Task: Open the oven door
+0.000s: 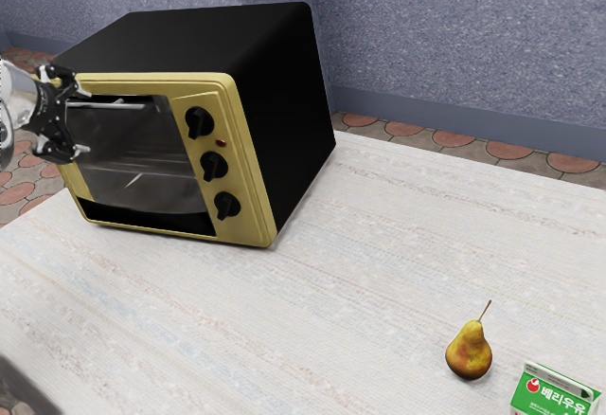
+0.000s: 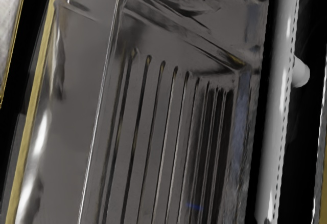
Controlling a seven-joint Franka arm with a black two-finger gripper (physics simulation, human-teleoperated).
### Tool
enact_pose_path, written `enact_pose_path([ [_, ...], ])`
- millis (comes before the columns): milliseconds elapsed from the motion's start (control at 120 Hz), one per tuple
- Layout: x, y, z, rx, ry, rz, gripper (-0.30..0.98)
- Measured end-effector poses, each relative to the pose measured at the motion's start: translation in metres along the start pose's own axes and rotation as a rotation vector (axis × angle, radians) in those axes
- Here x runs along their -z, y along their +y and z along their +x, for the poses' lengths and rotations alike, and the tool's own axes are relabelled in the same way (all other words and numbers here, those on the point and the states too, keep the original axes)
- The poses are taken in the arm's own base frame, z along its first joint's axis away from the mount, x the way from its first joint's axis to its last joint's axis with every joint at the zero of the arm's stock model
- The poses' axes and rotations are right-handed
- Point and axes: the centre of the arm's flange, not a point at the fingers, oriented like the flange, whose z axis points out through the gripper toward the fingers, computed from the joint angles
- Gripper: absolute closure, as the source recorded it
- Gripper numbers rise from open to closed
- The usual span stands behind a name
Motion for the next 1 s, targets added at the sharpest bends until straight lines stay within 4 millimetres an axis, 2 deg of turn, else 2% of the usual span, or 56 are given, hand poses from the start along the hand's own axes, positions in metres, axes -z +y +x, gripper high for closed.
enact_pose_path([
  [125, -0.010, -0.006, 0.000, 0.015, -0.001, 0.016, 0.00],
  [183, -0.008, -0.010, 0.000, 0.023, -0.001, 0.020, 0.00],
  [250, 0.011, -0.026, 0.002, 0.030, 0.010, 0.023, 0.00],
  [317, 0.029, -0.048, -0.005, 0.026, 0.018, 0.032, 0.00],
  [383, 0.051, -0.078, -0.017, 0.010, 0.035, 0.043, 0.00],
  [500, 0.103, -0.141, -0.036, -0.018, 0.091, 0.027, 0.00],
  [550, 0.131, -0.163, -0.054, -0.046, 0.144, -0.012, 0.00],
  [617, 0.156, -0.172, -0.077, -0.087, 0.187, -0.063, 0.00],
  [650, 0.158, -0.174, -0.095, -0.117, 0.168, -0.064, 0.00],
  [667, 0.165, -0.166, -0.112, -0.145, 0.119, -0.079, 0.00],
  [683, 0.177, -0.150, -0.131, -0.179, 0.075, -0.099, 0.00],
  [700, 0.198, -0.122, -0.151, -0.225, 0.038, -0.127, 0.01],
  [717, 0.232, -0.071, -0.186, -0.298, -0.023, -0.165, 0.01],
  [733, 0.267, -0.027, -0.232, -0.388, -0.108, -0.186, 0.01],
  [758, 0.306, 0.000, -0.294, -0.518, -0.231, -0.182, 0.01],
  [783, 0.325, 0.009, -0.336, -0.625, -0.317, -0.146, 0.01],
  [817, 0.316, 0.015, -0.361, -0.699, -0.377, -0.064, 0.01],
  [842, 0.293, 0.010, -0.367, -0.728, -0.389, 0.019, 0.01],
  [875, 0.258, -0.006, -0.371, -0.760, -0.387, 0.134, 0.00],
  [925, 0.218, -0.033, -0.375, -0.798, -0.380, 0.281, 0.00],
  [1000, 0.181, -0.064, -0.373, -0.830, -0.369, 0.437, 0.00],
])
